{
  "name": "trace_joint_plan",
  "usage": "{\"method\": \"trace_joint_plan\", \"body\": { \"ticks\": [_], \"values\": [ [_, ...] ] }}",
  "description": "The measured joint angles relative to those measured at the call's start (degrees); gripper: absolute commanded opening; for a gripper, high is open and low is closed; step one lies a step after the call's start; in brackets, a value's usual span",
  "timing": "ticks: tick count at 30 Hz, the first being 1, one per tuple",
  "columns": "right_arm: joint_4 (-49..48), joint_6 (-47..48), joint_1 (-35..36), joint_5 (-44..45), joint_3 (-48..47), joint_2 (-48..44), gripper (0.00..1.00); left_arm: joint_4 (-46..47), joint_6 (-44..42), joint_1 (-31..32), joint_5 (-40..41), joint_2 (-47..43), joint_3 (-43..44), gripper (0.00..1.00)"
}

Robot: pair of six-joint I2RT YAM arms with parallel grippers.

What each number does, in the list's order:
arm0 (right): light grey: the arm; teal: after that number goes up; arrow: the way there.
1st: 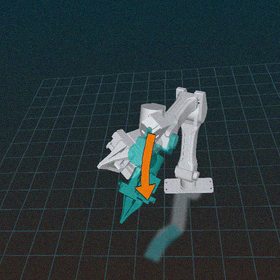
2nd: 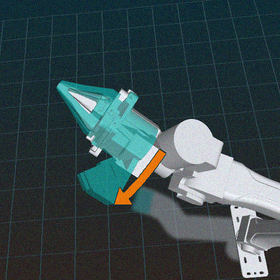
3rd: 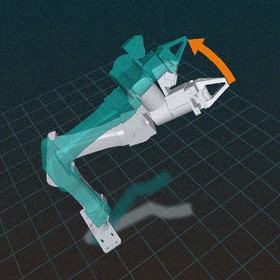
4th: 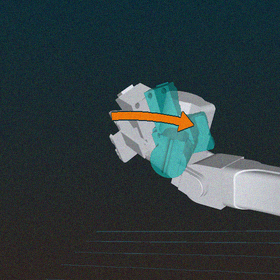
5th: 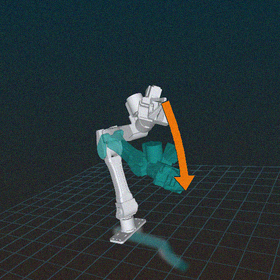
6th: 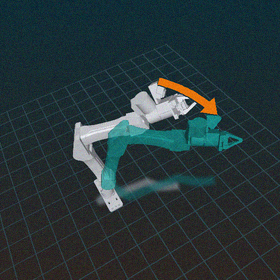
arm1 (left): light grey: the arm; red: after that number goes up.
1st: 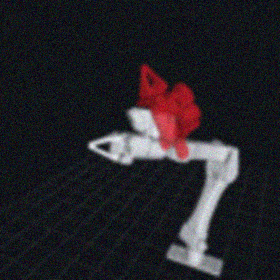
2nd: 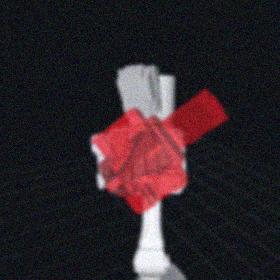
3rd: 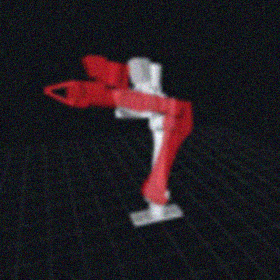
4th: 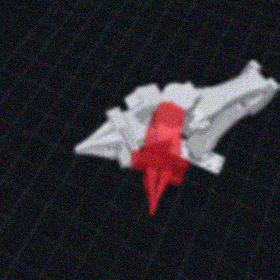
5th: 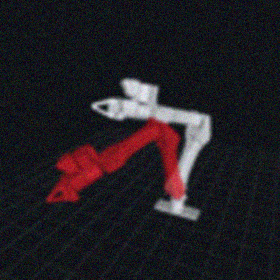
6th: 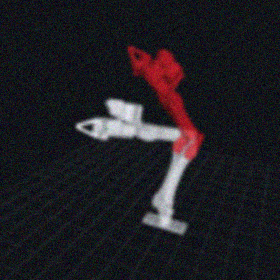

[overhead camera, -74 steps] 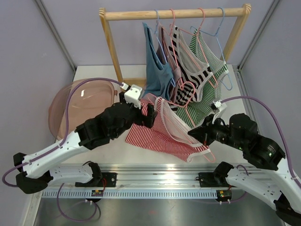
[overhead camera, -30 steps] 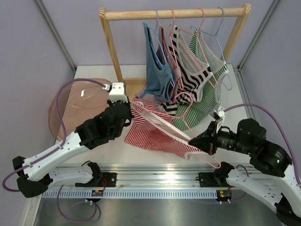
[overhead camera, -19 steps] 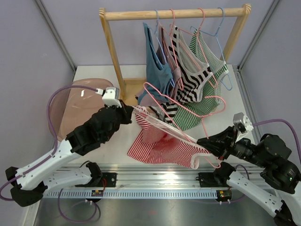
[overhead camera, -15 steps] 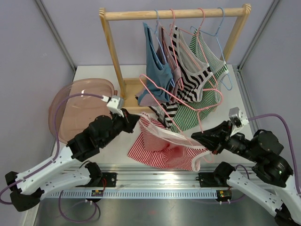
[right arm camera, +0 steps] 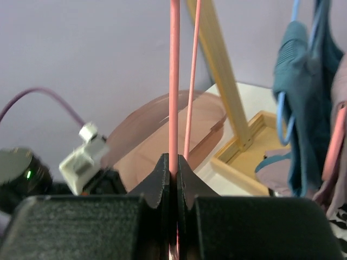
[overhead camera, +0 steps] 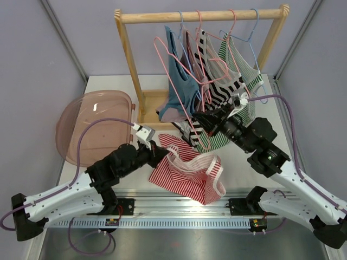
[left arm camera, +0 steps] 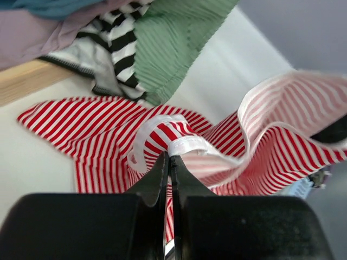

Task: Remove the tank top from the hanger

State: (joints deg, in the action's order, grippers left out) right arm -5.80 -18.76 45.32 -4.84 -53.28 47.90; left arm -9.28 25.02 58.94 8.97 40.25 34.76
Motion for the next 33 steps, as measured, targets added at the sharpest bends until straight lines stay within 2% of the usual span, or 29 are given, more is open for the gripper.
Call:
{"method": "trace_joint_plan", "body": {
  "ticks": [3,5,6,7,8,9,11,12,24,33],
  "values": [
    [-3.7,0.3,0.0,5.1,-0.8,4.3,0.00,-2.3,0.0,0.0,2.0,3.2,0.0,0.00],
    [-1.8,0.9,0.0,8.0,-3.4,8.0,0.00,-3.8,0.0,0.0,3.5,5.4,0.0,0.00],
    [-0.1,1.0,0.0,8.9,-5.7,10.1,0.00,-4.8,0.1,0.0,4.4,6.2,0.0,0.08],
    [1.6,1.1,0.0,9.3,-8.3,12.2,0.00,-5.8,0.3,0.0,5.2,6.7,0.0,0.23],
    [3.0,1.1,0.0,9.7,-10.4,13.7,0.00,-7.0,0.3,0.0,6.1,7.1,0.0,0.49],
    [4.6,1.1,0.0,9.9,-12.7,15.4,0.00,-8.2,0.3,0.0,7.0,7.2,0.1,0.68],
    [8.4,1.0,0.0,10.5,-16.7,18.0,0.00,-10.4,0.9,0.0,8.6,7.1,0.5,0.86],
    [11.0,1.0,0.0,11.2,-19.1,19.4,0.00,-11.6,1.2,0.0,9.4,7.0,0.9,0.99],
    [37.5,3.7,0.4,21.2,-57.6,44.4,0.00,-25.4,5.3,0.3,16.9,4.7,9.6,0.99],
    [51.3,6.6,0.8,25.6,-85.9,61.9,0.00,-32.0,7.2,1.7,19.4,5.0,12.0,0.99]
  ]
}}
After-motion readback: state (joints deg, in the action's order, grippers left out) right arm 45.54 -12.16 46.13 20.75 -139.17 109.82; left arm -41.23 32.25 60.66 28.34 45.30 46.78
